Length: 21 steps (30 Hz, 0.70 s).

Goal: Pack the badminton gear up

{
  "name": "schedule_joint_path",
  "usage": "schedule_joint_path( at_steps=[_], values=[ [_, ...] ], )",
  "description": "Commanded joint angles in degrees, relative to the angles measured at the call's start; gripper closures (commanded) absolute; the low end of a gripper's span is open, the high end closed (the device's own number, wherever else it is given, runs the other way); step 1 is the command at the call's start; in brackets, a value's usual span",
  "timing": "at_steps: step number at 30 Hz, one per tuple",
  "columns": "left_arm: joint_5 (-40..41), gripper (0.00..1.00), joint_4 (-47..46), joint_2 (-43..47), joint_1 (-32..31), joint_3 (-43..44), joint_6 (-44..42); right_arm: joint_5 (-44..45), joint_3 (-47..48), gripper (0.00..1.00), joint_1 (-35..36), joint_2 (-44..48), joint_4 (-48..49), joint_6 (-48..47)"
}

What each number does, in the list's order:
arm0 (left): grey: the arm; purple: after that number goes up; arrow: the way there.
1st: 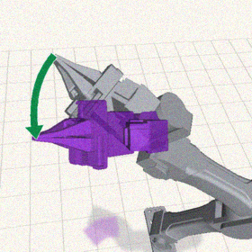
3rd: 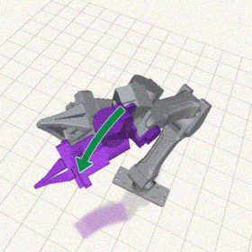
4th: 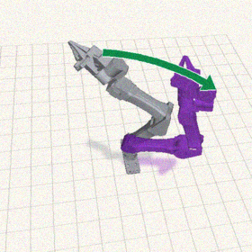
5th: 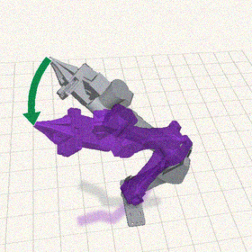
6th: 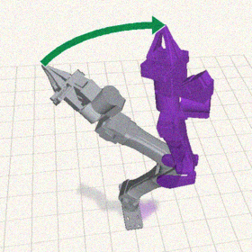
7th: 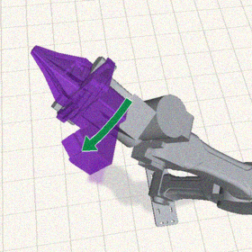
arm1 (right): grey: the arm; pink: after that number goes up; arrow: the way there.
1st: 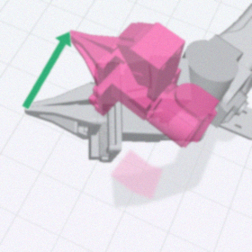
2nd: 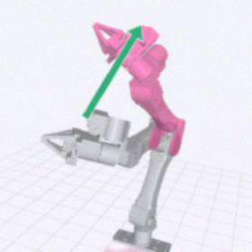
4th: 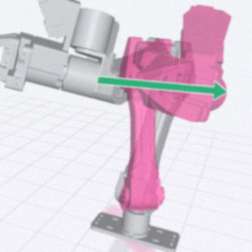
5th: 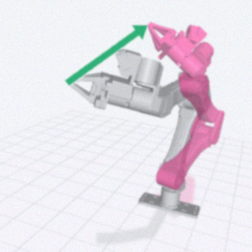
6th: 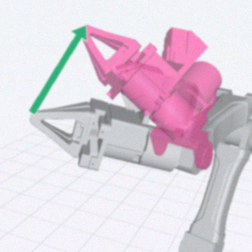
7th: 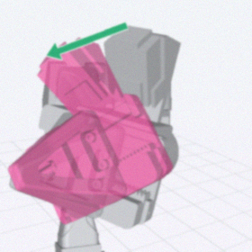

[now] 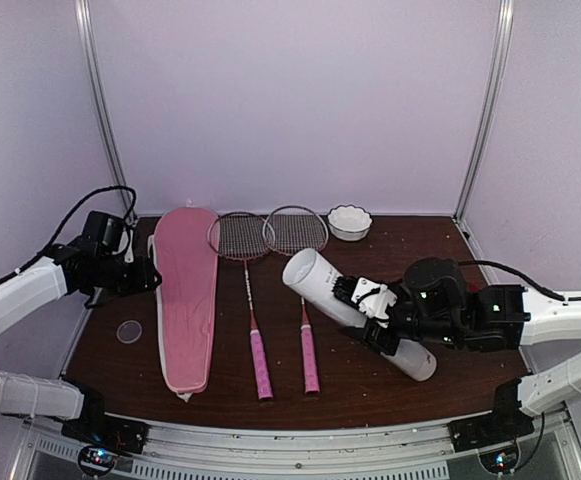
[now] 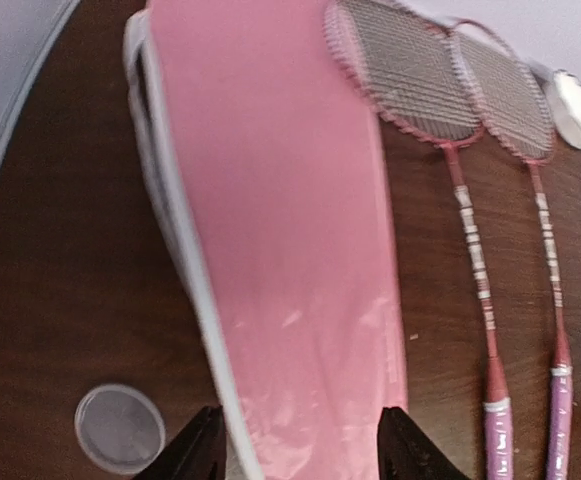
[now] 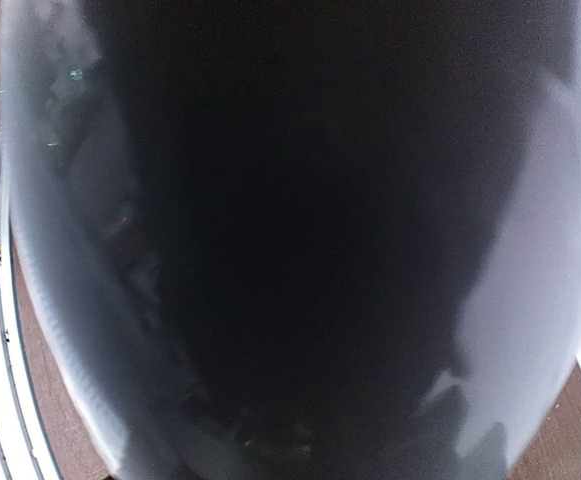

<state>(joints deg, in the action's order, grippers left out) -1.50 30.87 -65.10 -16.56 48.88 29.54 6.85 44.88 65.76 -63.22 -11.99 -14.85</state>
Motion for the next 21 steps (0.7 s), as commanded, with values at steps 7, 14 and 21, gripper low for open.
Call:
schedule_joint_path(
  at_steps=[7, 14, 21],
  values=[
    [15.27, 0.56, 5.83, 6.68, 7.14, -14.78, 21.65, -0.25, -0.52, 0.74, 0.19, 1.07, 1.89, 0.35],
    [15.4, 0.61, 4.08, 7.22, 12.85, -19.04, 24.09, -0.72, -0.41, 0.74, 0.23, 0.92, 1.73, 0.49],
    [13.25, 0.66, -0.66, 1.56, 16.7, -18.73, 22.35, -0.48, -0.14, 0.74, 0.21, 0.88, 1.21, 0.39]
  ],
)
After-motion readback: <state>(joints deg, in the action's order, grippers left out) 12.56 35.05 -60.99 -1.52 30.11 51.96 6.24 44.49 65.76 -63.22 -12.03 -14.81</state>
